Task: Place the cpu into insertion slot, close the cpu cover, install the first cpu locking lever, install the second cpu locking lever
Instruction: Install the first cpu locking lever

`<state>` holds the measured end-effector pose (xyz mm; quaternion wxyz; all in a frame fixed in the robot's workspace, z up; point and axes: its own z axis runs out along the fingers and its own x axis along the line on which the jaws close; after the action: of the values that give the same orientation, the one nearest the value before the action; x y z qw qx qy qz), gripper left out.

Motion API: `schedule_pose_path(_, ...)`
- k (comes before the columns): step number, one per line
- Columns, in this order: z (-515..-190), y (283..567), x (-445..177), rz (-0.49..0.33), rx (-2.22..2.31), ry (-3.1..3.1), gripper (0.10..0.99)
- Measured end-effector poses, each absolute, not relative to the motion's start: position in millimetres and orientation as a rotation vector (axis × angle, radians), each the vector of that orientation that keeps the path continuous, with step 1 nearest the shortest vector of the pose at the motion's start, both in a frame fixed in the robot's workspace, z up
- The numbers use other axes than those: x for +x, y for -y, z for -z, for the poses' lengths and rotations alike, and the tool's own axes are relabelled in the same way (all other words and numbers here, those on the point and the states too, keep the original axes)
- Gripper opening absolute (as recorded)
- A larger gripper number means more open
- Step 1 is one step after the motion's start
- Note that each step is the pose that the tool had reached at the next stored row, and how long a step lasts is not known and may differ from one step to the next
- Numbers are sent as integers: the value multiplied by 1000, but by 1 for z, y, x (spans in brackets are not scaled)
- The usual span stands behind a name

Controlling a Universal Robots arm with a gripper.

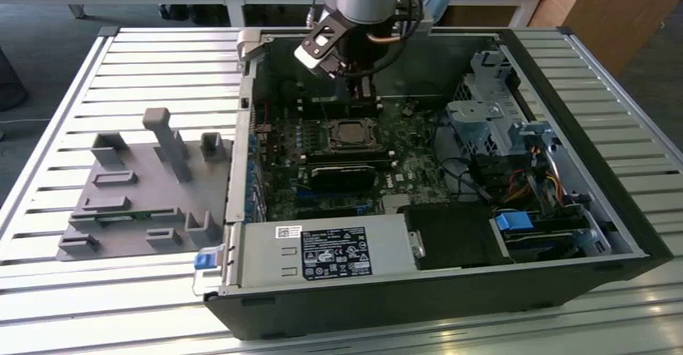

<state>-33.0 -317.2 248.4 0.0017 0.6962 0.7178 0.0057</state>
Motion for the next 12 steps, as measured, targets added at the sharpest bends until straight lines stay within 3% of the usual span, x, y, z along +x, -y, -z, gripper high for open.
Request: schedule_pose_path(12, -264, 317, -34, -18, 2185, -2253, 106)
